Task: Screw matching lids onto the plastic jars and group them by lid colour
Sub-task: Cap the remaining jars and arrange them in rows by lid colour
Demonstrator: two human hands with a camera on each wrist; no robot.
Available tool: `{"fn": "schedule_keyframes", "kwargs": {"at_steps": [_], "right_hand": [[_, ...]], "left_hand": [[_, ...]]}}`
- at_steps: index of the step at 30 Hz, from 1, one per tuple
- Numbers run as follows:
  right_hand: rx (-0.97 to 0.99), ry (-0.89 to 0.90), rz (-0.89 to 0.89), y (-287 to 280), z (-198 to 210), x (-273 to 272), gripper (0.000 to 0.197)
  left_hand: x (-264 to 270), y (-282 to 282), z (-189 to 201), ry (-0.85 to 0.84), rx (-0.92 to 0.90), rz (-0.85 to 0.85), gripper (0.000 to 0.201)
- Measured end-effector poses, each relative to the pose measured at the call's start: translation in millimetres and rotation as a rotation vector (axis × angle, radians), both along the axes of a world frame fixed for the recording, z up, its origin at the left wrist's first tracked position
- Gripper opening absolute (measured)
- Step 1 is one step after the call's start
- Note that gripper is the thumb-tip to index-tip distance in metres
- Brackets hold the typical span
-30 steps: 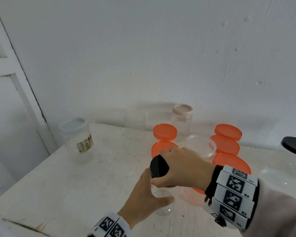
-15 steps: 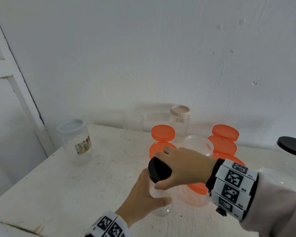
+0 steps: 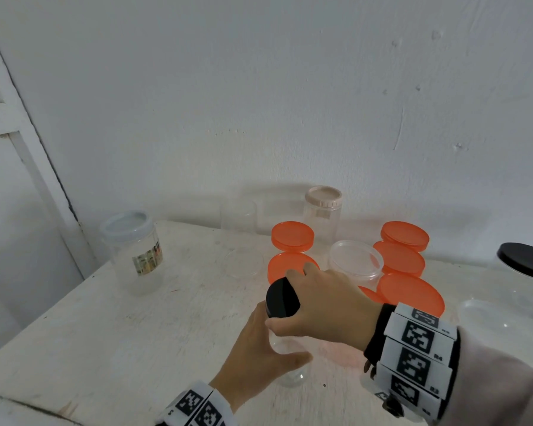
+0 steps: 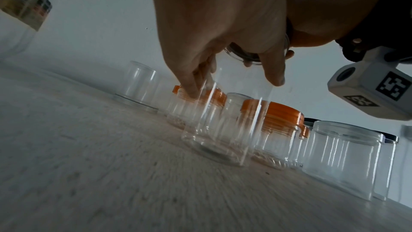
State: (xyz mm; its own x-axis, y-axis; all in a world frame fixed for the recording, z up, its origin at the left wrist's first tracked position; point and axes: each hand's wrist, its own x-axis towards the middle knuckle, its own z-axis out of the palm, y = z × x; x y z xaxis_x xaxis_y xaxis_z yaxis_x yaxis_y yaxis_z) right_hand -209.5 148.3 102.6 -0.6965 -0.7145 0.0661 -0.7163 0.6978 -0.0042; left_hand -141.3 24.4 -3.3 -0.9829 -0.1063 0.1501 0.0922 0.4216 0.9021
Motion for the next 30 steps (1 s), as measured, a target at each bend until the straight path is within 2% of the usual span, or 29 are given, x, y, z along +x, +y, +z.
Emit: {"fn": "schedule_keyframes", "kwargs": {"at_steps": [4,9,19,30], "right_hand": [[0.000,0.018,-0.007,1.7,-0.7,2.6,0.066],[0.024,-0.061,0.067,7.6,4.4,-1.5,0.073],[0.051,0.057,0.078,2.6,1.4,5.3,0.067],[0.044,0.071,-0.098,-7.1,-6.4,14.4,0.063]], "left_hand": [[-1.8,-2.6,-0.5,-0.007,-0.005,-0.031,0.084],[-3.5,-6.1,-1.8,-0.021,0.006,-0.055,0.084],[-3.3,-2.0,-6.0,-0.002,0.006,-0.003,0.077],[-2.1,1.9,-6.8,0.003,-0.006,0.032,0.083]]}}
